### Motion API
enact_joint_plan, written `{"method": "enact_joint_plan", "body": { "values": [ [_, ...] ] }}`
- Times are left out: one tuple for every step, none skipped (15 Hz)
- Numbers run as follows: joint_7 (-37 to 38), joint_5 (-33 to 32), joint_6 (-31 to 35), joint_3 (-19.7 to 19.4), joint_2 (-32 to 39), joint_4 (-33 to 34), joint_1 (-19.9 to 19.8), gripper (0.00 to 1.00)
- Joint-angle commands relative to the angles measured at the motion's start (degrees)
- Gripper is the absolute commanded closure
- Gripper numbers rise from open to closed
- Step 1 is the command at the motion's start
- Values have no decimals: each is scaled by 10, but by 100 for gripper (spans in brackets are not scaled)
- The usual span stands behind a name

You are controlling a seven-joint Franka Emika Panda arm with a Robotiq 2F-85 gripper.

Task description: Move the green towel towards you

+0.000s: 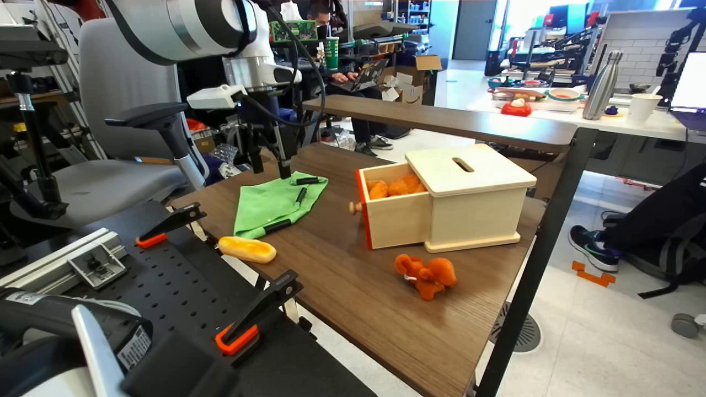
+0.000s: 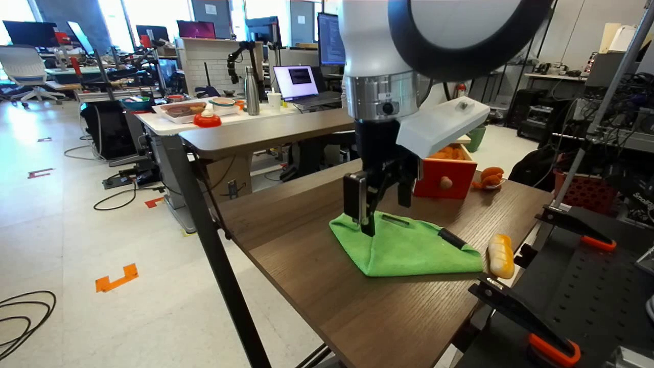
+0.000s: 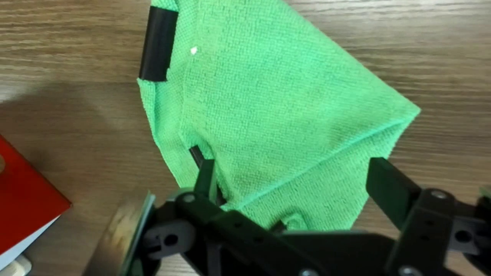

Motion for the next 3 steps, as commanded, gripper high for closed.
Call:
{"method": "enact_joint_plan", "body": {
  "values": [
    [18, -21, -38, 2, -59, -24, 8, 0],
    [11, -10, -16, 11, -26, -6, -3, 0],
    [12, -11, -25, 13, -37, -8, -4, 0]
  ]
}}
